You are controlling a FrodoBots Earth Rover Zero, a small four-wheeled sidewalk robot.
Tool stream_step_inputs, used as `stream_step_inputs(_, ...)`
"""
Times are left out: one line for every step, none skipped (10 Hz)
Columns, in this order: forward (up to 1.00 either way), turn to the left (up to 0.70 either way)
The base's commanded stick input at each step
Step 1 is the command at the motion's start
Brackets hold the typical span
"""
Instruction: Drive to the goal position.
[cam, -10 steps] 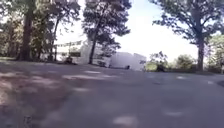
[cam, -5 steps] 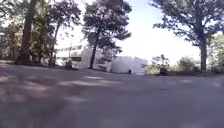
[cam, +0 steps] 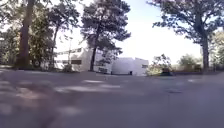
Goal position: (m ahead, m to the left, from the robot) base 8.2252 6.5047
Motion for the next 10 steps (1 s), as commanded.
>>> stream_step_inputs(0.70,0.00)
stream_step_inputs(0.70,0.00)
stream_step_inputs(0.70,0.00)
stream_step_inputs(0.70,0.00)
stream_step_inputs(0.70,0.00)
stream_step_inputs(0.70,0.00)
stream_step_inputs(0.70,0.00)
stream_step_inputs(0.70,0.00)
stream_step_inputs(0.70,0.00)
stream_step_inputs(0.70,0.00)
